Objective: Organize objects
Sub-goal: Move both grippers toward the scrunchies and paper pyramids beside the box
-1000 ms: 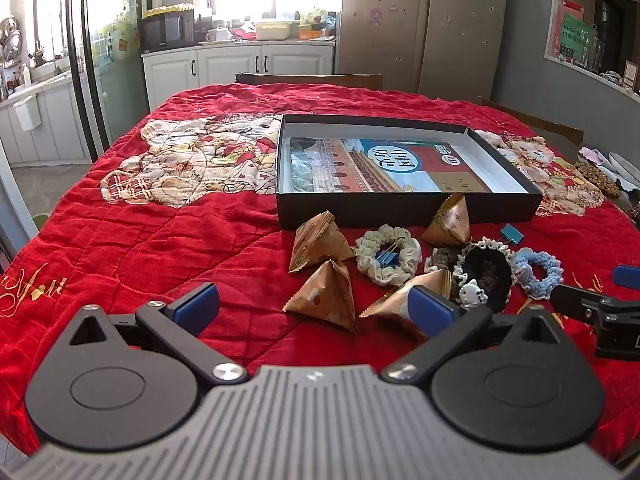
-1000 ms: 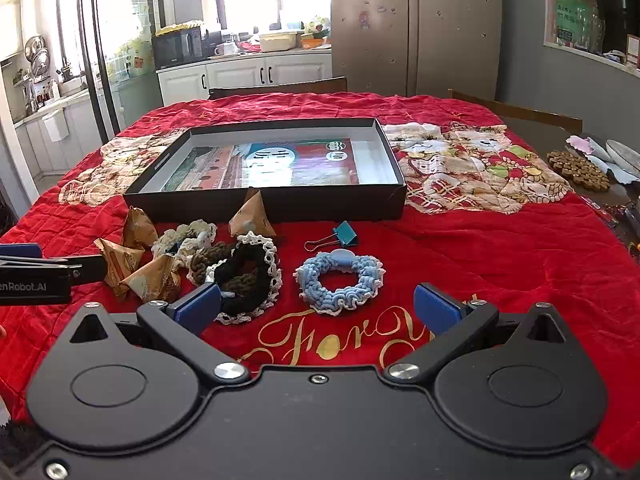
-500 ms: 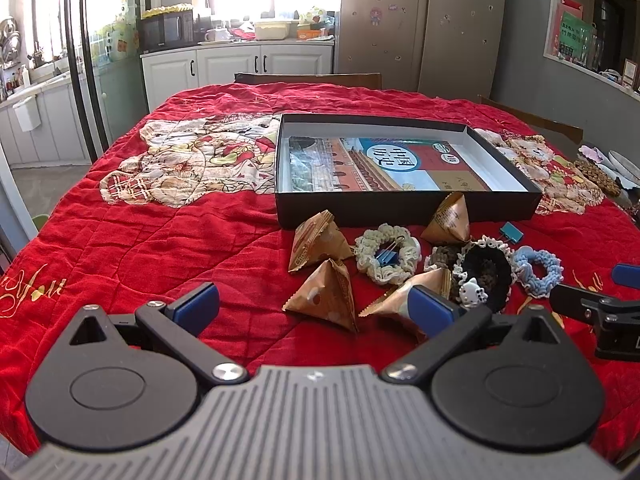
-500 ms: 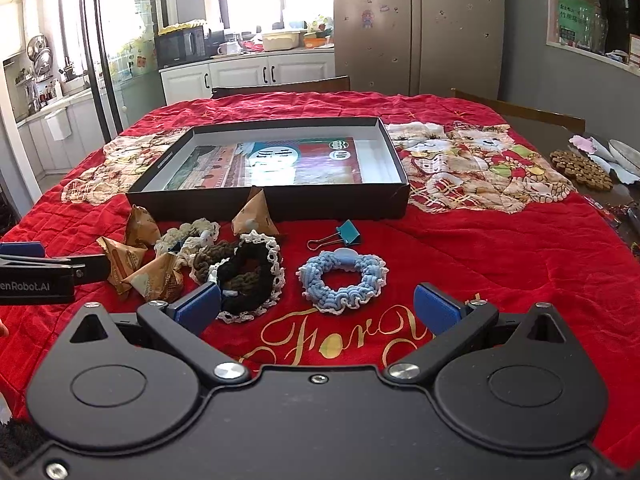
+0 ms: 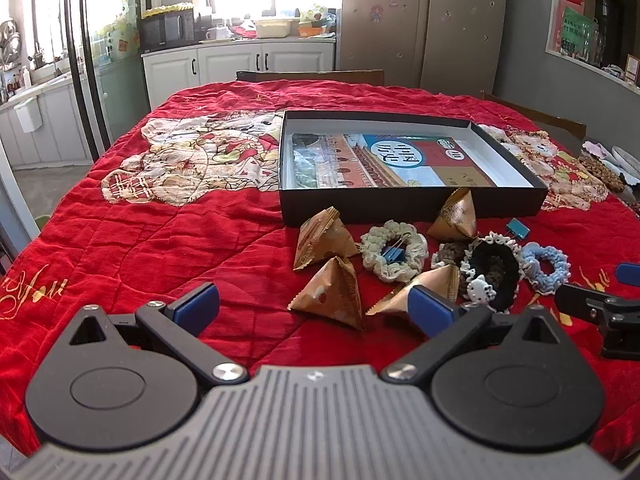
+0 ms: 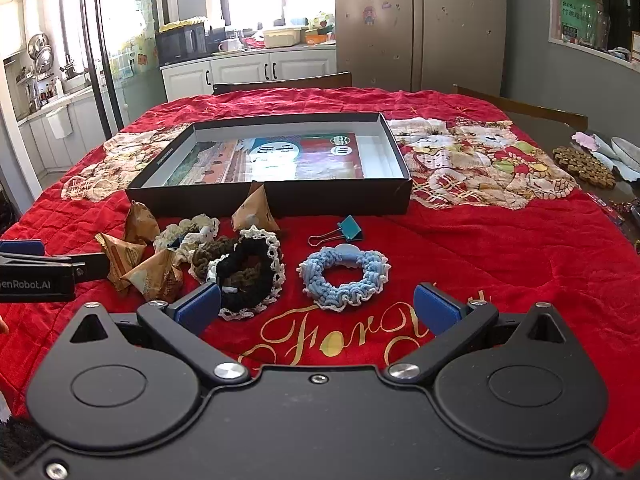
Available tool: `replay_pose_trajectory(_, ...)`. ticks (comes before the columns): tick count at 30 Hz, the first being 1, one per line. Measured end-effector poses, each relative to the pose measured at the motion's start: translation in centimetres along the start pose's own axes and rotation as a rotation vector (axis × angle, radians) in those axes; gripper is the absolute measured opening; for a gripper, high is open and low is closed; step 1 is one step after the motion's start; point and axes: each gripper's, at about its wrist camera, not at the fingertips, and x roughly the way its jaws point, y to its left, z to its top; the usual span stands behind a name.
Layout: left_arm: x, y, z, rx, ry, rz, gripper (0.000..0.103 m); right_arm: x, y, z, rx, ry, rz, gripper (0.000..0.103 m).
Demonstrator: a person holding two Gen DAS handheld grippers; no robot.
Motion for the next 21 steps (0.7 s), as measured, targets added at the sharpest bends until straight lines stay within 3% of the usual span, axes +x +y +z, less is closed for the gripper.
replay_pose_trajectory(5, 0.3, 0.2, -0.1, 0.06, -0.025, -0.01, 0.103, 0.2, -0.1, 0.0, -0.023, -0.016, 0.02, 0.101)
replay_pose_trajectory(11, 1.2, 1.3, -0.1, 0.049, -0.007, -0.12, 0.103, 0.1, 0.0, -0.2, -0.07, -0.068, 0.105, 0.087)
replay_pose_trajectory(18, 2.4, 2.5, -0.1, 0.018, 0.001, -0.183, 0.103, 1.3, 0.0, 0.1, -0.131, -0.106, 0.161, 0.05)
replay_pose_trajectory(21, 2.9, 2.6, 0.1, 0.022, 0.0, -0.2, 0.099, 2.3, 0.3, 0.3, -0.15, -0.1, 0.176, 0.042)
